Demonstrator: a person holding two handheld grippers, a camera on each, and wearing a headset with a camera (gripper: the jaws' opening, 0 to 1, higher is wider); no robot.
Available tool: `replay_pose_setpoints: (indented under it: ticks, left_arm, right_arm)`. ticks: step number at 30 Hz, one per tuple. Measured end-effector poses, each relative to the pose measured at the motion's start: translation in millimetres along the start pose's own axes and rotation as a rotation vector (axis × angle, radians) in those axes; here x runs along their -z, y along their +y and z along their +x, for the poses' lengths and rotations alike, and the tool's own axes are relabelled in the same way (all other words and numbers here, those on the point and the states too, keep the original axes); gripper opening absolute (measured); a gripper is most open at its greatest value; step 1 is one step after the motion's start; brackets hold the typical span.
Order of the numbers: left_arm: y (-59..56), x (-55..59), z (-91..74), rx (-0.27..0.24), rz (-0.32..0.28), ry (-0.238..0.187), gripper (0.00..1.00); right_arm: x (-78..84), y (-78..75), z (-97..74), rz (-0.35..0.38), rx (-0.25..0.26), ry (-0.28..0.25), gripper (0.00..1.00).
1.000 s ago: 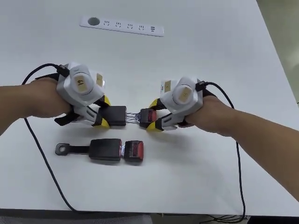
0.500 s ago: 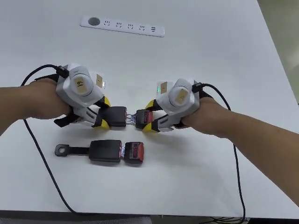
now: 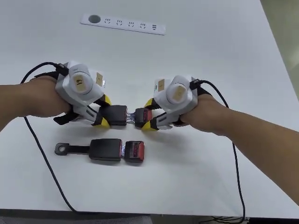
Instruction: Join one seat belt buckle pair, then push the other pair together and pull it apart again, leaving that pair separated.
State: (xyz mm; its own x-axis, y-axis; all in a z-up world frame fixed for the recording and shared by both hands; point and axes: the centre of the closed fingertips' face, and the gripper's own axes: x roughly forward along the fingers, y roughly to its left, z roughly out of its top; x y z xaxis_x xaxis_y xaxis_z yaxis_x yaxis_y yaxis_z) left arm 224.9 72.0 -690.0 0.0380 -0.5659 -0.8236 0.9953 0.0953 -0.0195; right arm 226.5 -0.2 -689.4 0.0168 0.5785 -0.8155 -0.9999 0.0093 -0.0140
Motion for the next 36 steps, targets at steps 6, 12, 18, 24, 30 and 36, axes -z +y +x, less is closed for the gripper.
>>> replay_pose_setpoints:
  ticks: [6, 12, 18, 24, 30, 36]
  left_arm:
    - [-0.2, -0.5, 1.0, 0.002, 0.001, -0.002, 0.32]
    - [-0.8, -1.4, 1.1, 0.002, -0.001, -0.007, 0.32]
    - [-0.4, -0.7, 1.7, 0.000, -0.003, -0.006, 0.32]
    - [-0.3, -1.1, 1.7, 0.001, -0.002, -0.007, 0.31]
    - [0.6, 0.1, 1.8, 0.001, -0.002, -0.004, 0.32]
    - [0.4, 0.5, 1.5, 0.001, -0.002, 0.000, 0.32]
  right_arm:
    - [-0.2, 0.0, 2.6, 0.001, 0.002, 0.003, 0.30]
    - [-5.6, 0.3, 8.1, 0.002, 0.005, -0.009, 0.30]
    - [-8.3, 0.7, 9.2, 0.010, 0.008, -0.011, 0.30]
    - [-10.3, 0.3, 10.6, 0.013, 0.010, -0.002, 0.30]
    - [-9.9, 0.7, 10.3, 0.006, 0.014, 0.004, 0.30]
    - [-11.1, 0.3, 10.2, 0.008, 0.016, 0.008, 0.30]
